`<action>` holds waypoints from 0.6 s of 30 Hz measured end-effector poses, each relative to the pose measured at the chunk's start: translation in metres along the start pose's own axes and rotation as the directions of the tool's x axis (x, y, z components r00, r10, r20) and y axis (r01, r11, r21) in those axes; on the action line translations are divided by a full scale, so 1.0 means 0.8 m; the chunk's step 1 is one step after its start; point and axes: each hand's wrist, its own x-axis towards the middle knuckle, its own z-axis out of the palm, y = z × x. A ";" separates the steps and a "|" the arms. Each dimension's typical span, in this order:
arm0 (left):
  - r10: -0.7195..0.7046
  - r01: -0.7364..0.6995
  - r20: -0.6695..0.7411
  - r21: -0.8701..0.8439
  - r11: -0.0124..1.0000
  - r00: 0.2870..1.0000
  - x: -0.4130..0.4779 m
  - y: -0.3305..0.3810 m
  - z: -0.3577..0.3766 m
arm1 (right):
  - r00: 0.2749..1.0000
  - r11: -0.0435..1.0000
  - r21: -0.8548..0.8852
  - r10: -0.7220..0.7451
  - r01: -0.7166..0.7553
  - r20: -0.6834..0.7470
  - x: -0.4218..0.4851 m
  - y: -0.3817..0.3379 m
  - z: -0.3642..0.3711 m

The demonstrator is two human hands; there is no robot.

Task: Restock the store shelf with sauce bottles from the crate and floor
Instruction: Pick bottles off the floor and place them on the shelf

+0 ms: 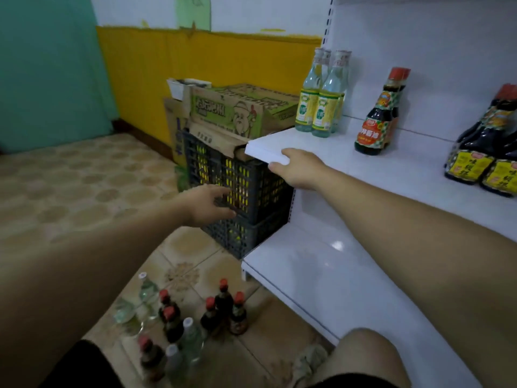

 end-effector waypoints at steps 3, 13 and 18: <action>-0.116 0.115 -0.013 -0.051 0.992 0.993 -0.055 -0.046 0.016 | 0.990 0.996 0.007 -0.092 0.092 0.104 -0.010 -0.048 0.046; -0.439 0.442 0.065 -0.215 0.871 0.896 -0.190 -0.190 0.081 | 0.922 0.969 -0.015 -0.229 0.246 0.312 -0.028 -0.184 0.173; -0.553 0.563 0.133 -0.329 0.758 0.822 -0.226 -0.259 0.126 | 0.868 0.958 0.022 -0.268 0.285 0.419 -0.025 -0.244 0.246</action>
